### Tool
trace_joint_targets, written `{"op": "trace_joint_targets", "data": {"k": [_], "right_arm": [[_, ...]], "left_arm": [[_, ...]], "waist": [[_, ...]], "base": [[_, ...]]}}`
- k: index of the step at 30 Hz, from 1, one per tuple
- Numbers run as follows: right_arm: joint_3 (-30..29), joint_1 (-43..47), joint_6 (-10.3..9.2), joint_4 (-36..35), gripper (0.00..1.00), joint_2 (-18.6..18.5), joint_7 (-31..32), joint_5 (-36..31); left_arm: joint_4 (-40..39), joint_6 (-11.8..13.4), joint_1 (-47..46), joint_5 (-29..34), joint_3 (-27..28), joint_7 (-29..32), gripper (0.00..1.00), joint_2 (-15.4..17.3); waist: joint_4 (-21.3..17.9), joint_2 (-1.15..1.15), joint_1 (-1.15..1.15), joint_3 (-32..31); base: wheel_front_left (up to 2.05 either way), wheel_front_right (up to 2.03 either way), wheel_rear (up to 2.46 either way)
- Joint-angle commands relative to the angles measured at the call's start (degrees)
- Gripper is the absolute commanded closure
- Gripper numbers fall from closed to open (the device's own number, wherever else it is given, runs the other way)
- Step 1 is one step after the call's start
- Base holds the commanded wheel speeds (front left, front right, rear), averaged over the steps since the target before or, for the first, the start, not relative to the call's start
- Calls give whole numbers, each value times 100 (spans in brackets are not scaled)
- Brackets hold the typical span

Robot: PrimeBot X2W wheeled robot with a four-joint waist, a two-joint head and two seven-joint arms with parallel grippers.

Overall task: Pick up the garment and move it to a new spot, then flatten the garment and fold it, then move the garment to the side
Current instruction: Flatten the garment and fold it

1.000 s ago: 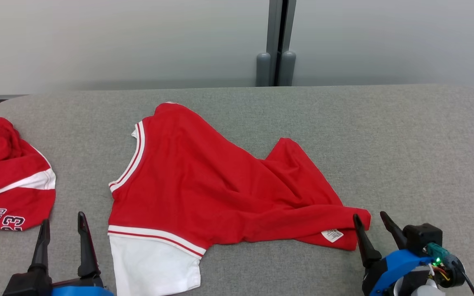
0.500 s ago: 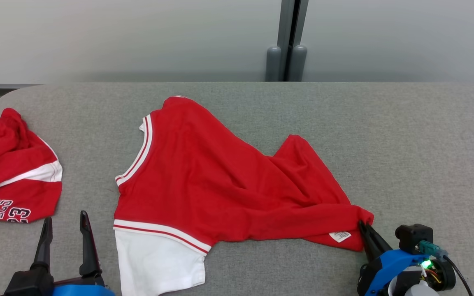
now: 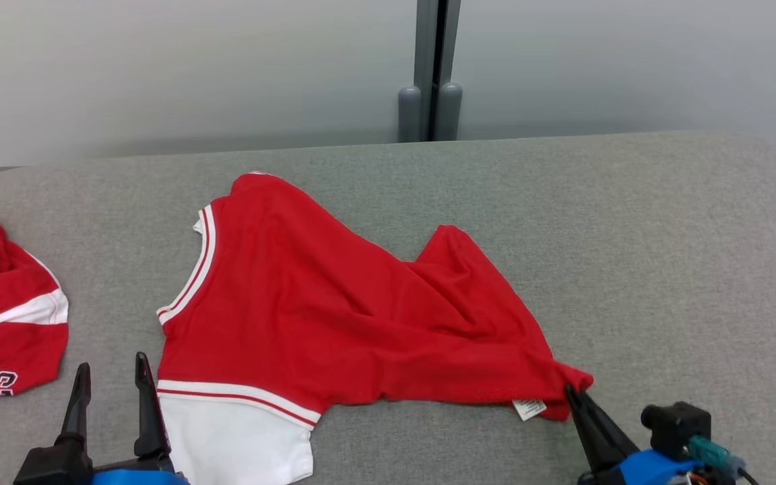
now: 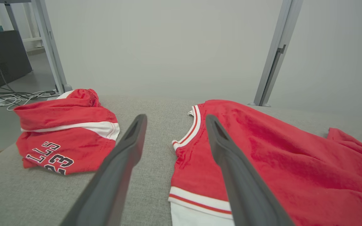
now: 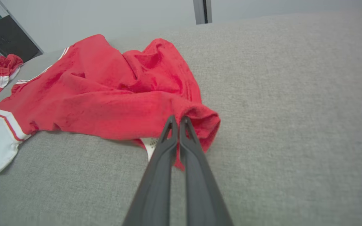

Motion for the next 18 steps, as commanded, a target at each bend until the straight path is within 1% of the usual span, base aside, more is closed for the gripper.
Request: {"op": "trace_joint_targets", "data": {"k": [1,2,5,7,10,11,12,13,15,16,18], "right_arm": [[45,396,2,-376,100,-59,225,117],[45,396,2,-376,100,-59,225,117],[174,919,2,-1017,100,-89,600,201],[289,1275,2,-1325,100,-83,932,343],[461,1677,1,-1518,100,-232,1511,498],[457,1717,1,-1601,70,-286,1586,503],[405,1712,1,-1690,0,-289,1596,531],[388,1735,2,-1756,0,-273,1595,570],[367,1727,2,-1894,0,-338,1640,583],[291,1647,2,-2066,0,-447,1634,561],[254,1596,2,-2161,0,-481,1620,585]], "left_arm": [[14,22,-23,-12,12,-16,0,-9],[14,22,-23,-12,12,-16,0,-9],[5,51,-29,-26,-2,-16,0,-8],[10,50,-35,-31,-16,-16,0,-7],[29,51,-72,-39,-52,-16,0,-7],[30,58,-82,-34,-55,-16,0,-7],[30,65,-102,-34,-61,-16,0,-9],[30,69,-117,-36,-63,-16,0,-8],[25,72,-131,-32,-61,-16,0,-4],[35,67,-137,-16,-68,-16,0,-6],[39,61,-142,-3,-67,-16,0,-7]], "waist": [[-73,0,0,-5],[-73,0,0,-5],[-169,0,0,12],[-231,0,0,31],[-290,0,0,52],[-307,0,0,65],[-321,0,0,75],[-330,0,0,81],[-343,0,0,87],[-341,0,0,81],[-333,0,0,77]], "base": [[0,0,0],[0,0,0],[0,0,0],[0,0,0],[0,0,0],[0,0,0],[0,0,0],[0,0,0],[0,0,0],[0,0,0],[0,0,0]]}}
